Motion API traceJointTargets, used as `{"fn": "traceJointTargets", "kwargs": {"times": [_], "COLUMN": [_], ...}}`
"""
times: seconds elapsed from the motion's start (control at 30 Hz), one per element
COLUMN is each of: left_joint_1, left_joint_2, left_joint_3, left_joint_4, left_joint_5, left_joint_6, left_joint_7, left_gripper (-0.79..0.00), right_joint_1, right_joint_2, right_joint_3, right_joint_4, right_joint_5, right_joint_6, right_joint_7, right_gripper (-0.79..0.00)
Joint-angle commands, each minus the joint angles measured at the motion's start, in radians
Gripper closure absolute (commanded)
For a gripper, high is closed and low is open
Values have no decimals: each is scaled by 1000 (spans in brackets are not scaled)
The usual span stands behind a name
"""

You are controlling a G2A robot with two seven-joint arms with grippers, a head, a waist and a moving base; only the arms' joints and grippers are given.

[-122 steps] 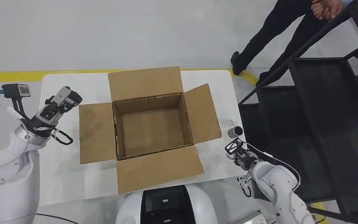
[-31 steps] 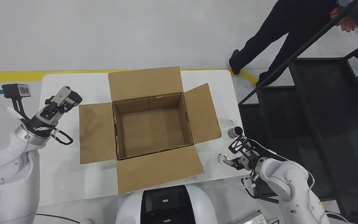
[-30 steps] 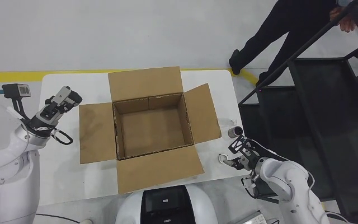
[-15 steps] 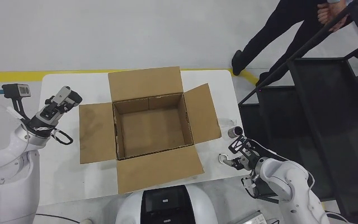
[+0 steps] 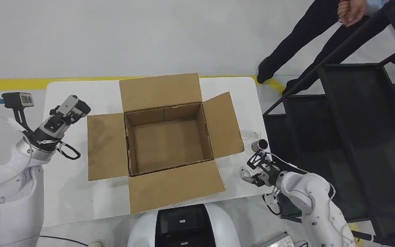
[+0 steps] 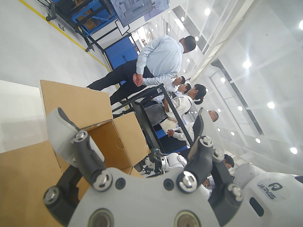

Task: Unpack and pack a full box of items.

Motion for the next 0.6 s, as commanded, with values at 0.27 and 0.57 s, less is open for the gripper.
{"fn": "traceJointTargets", "kwargs": {"times": [0.27, 0.57], "left_joint_1": [0, 0], "left_joint_2": [0, 0], "left_joint_3": [0, 0], "left_joint_4": [0, 0], "left_joint_5": [0, 0], "left_joint_6": [0, 0], "left_joint_7": [0, 0], "left_gripper": [-785, -785], "right_joint_1": [59, 97], "right_joint_2": [10, 16], "right_joint_3": [-26, -62], "right_joint_4": [125, 212], "right_joint_5": [4, -5], "right_joint_6": [-7, 12], "right_joint_7": [-14, -20], "right_gripper": [-391, -363]}}
